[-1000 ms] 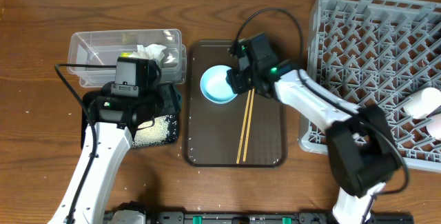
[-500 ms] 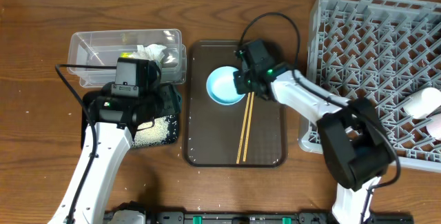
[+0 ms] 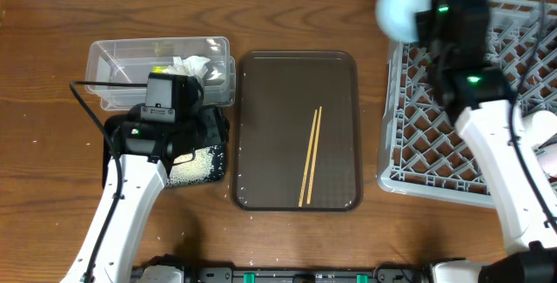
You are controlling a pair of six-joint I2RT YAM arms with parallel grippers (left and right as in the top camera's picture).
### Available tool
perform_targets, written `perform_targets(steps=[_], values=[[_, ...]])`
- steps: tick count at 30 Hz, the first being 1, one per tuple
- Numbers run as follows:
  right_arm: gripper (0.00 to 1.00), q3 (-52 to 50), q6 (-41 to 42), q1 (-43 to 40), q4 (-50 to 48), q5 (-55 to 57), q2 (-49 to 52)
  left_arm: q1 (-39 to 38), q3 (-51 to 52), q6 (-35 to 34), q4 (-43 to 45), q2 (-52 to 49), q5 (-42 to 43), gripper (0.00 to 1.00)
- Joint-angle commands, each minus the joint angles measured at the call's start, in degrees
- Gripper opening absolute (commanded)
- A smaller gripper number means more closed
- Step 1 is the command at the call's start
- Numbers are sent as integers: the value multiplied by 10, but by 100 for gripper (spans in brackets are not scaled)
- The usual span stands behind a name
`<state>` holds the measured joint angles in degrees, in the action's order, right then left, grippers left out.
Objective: Sort waste into correct bins and load items into the dishwasher rack
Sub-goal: 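Carry the white bowl with the right gripper and place it in the rack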
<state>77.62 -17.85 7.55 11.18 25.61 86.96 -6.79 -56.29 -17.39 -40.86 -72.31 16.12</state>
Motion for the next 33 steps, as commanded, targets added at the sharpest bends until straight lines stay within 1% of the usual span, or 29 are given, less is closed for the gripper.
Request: perform_targets(steps=[1, 4, 6, 12, 15, 17, 21, 24, 29, 33], values=[[1, -3, -196, -47, -34, 162, 31, 2, -3, 1, 1, 5, -3, 58], [1, -3, -263, -88, -105, 224, 63, 2, -3, 1, 2, 5, -3, 58], [1, -3, -299, -111, -140, 236, 87, 2, -3, 1, 2, 5, -3, 58], [1, -3, -323, -164, -261, 310, 180, 2, -3, 1, 1, 5, -3, 58], [1, -3, -351, -178, -297, 330, 223, 2, -3, 1, 1, 5, -3, 58], [1, -3, -354, -181, -307, 336, 245, 2, -3, 1, 1, 5, -3, 58], [1, -4, -349, -180, -307, 336, 278, 2, -3, -3, 2, 5, -3, 58], [1, -4, -318, -173, -288, 336, 294, 2, -3, -8, 2, 5, -3, 58], [2, -5, -217, -150, -204, 336, 297, 2, -3, -8, 2, 5, -3, 58], [10, -5, -154, -129, -108, 342, 297, 2, -3, -8, 2, 5, -3, 58]])
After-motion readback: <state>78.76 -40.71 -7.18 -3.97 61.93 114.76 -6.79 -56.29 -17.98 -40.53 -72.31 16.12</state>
